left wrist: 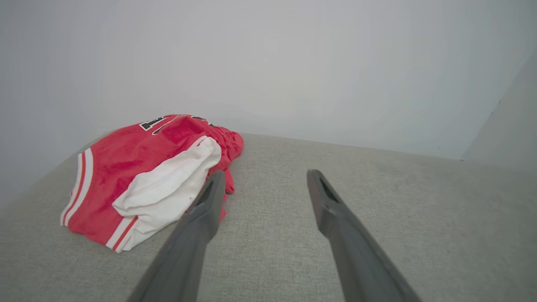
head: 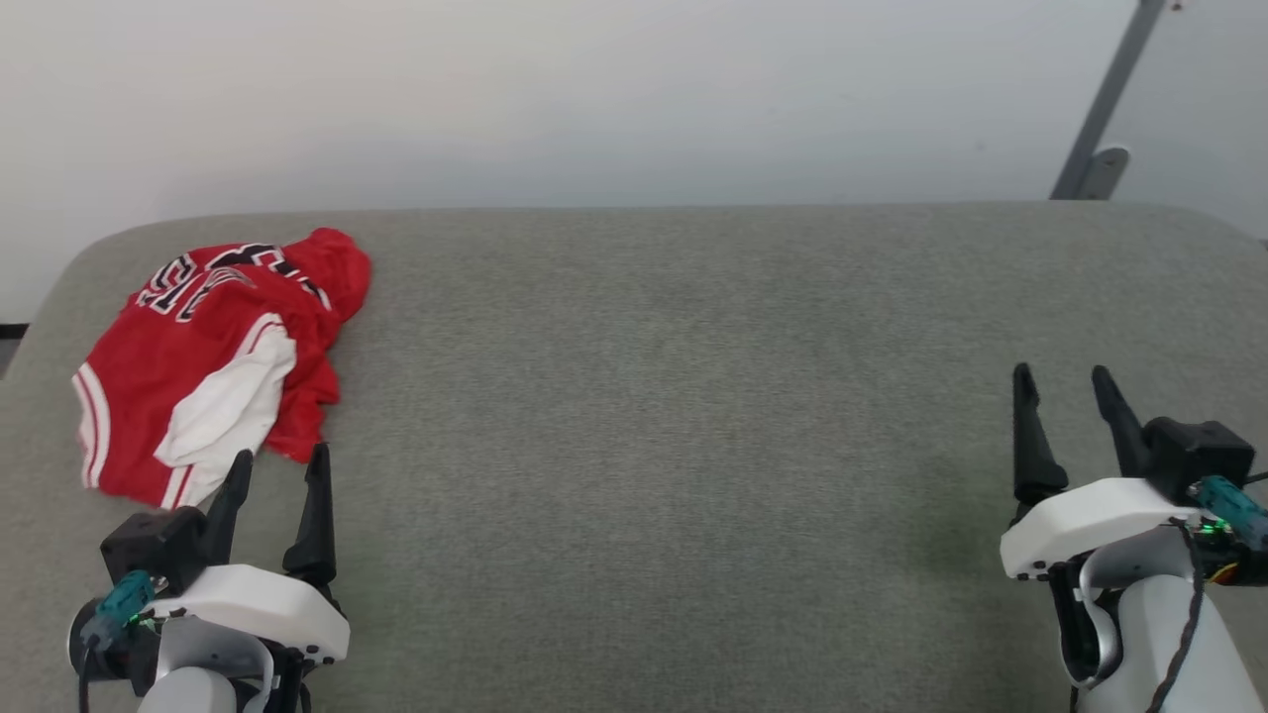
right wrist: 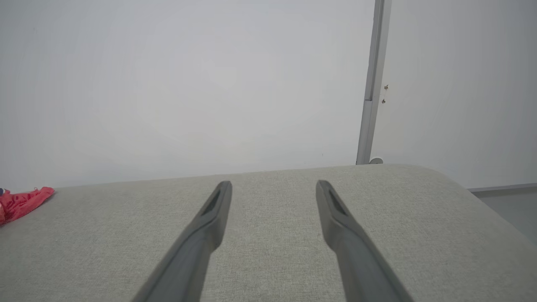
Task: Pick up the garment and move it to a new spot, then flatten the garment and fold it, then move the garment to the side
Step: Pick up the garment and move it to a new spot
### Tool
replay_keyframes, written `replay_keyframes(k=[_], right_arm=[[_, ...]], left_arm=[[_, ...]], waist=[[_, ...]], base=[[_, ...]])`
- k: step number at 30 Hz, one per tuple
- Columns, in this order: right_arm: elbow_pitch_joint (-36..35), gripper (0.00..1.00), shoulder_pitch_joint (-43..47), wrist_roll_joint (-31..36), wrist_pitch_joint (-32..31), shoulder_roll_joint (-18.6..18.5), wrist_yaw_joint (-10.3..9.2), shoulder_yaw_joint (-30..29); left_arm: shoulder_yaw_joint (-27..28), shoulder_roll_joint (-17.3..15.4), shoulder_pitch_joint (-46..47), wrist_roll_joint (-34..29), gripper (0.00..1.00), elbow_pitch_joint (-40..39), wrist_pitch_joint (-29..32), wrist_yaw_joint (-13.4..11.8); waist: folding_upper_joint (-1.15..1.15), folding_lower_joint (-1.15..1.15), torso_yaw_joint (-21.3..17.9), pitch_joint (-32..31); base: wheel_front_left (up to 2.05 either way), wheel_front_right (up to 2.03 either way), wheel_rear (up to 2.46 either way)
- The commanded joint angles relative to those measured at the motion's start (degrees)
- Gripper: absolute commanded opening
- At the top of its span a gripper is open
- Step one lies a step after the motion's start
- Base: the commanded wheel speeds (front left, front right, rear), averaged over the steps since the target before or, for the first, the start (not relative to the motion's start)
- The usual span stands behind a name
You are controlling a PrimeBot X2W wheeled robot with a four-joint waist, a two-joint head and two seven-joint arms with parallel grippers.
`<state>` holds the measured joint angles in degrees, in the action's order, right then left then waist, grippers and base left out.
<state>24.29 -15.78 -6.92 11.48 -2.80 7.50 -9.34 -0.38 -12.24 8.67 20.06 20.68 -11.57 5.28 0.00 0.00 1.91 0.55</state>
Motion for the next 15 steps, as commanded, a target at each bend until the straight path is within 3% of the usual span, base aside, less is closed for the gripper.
replay_keyframes(k=[1, 15], right_arm=[[-0.6, 1.0, -0.1, 0.8, 0.5, -0.1, -0.02, -0.2], [-1.1, 1.0, 0.6, 1.9, 2.2, -0.1, -0.02, 9.4]], left_arm=[[0.4, 0.1, 1.0, -1.3, 1.0, -0.1, -0.4, 0.1], [5.2, 2.3, -3.6, -7.9, 1.0, -0.9, -2.1, -0.9]], waist=[[0.0, 0.0, 1.0, -0.1], [0.0, 0.0, 12.8, -0.1]], base=[[0.0, 0.0, 0.0], [0.0, 0.0, 0.0]])
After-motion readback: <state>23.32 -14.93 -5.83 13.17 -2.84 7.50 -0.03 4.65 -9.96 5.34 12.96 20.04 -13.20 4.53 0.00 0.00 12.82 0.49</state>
